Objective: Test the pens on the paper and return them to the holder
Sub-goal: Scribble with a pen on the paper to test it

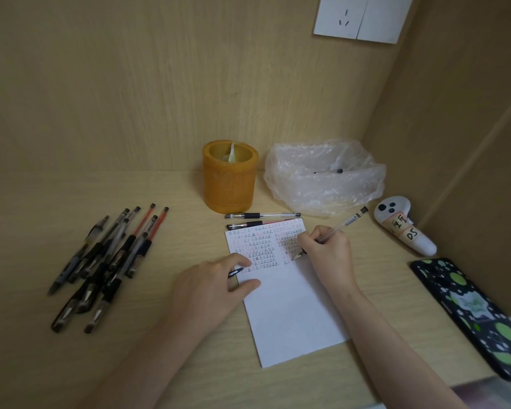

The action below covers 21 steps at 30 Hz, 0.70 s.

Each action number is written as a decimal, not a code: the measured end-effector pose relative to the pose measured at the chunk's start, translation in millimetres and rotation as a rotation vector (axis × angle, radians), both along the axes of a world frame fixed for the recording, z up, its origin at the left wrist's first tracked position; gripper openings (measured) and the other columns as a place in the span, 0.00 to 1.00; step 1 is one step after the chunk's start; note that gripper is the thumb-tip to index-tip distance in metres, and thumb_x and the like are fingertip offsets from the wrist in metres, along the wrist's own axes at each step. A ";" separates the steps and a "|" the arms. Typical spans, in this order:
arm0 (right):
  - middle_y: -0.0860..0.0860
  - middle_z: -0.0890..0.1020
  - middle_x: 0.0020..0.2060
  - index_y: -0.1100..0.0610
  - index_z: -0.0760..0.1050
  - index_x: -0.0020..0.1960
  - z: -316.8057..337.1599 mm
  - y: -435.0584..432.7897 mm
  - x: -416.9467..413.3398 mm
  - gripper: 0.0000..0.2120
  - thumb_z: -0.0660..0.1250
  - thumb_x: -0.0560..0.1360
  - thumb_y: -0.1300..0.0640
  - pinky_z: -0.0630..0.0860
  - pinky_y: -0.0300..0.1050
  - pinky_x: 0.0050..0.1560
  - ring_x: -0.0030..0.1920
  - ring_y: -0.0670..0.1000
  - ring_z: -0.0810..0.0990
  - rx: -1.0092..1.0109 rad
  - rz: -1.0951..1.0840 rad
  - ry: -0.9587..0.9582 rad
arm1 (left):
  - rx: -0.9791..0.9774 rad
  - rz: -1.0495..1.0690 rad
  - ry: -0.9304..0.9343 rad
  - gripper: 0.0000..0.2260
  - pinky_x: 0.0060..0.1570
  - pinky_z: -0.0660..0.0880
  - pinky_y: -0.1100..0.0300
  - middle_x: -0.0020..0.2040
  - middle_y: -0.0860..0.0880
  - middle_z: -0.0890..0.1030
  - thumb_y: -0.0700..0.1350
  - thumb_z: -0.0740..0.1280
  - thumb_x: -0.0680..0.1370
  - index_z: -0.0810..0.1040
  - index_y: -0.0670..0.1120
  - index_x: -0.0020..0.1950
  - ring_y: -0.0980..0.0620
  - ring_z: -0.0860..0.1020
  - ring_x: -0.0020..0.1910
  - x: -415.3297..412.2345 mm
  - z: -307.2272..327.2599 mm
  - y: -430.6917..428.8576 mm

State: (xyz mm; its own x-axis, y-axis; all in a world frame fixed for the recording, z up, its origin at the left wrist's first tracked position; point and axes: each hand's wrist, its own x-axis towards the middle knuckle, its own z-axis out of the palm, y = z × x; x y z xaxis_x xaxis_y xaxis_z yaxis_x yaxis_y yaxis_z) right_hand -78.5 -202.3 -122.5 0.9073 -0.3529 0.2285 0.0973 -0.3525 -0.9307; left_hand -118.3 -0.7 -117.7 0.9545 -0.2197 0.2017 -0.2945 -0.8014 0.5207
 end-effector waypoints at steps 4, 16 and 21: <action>0.55 0.64 0.26 0.68 0.62 0.27 0.2 0.6 -0.9 0.16 0.65 0.69 0.68 0.56 0.39 0.28 0.29 0.48 0.60 -0.017 0.015 -0.004 | 0.008 -0.004 0.000 0.15 0.32 0.68 0.64 0.24 0.53 0.69 0.64 0.64 0.72 0.74 0.61 0.55 0.58 0.71 0.27 0.3 0.4 -0.1; 0.57 0.64 0.27 0.70 0.62 0.27 0.6 0.3 -1.1 0.15 0.65 0.68 0.68 0.56 0.40 0.29 0.30 0.50 0.60 -0.006 0.018 0.005 | 0.030 -0.005 0.010 0.15 0.30 0.65 0.66 0.26 0.53 0.71 0.64 0.64 0.72 0.74 0.61 0.56 0.58 0.72 0.29 -0.4 3.4 -0.5; 0.56 0.65 0.26 0.64 0.62 0.25 0.8 0.2 -0.9 0.17 0.65 0.69 0.69 0.58 0.39 0.29 0.30 0.49 0.62 -0.005 0.023 -0.004 | 0.023 -0.004 0.011 0.15 0.32 0.68 0.65 0.25 0.53 0.70 0.64 0.64 0.72 0.74 0.61 0.55 0.57 0.72 0.28 0.0 2.4 -0.2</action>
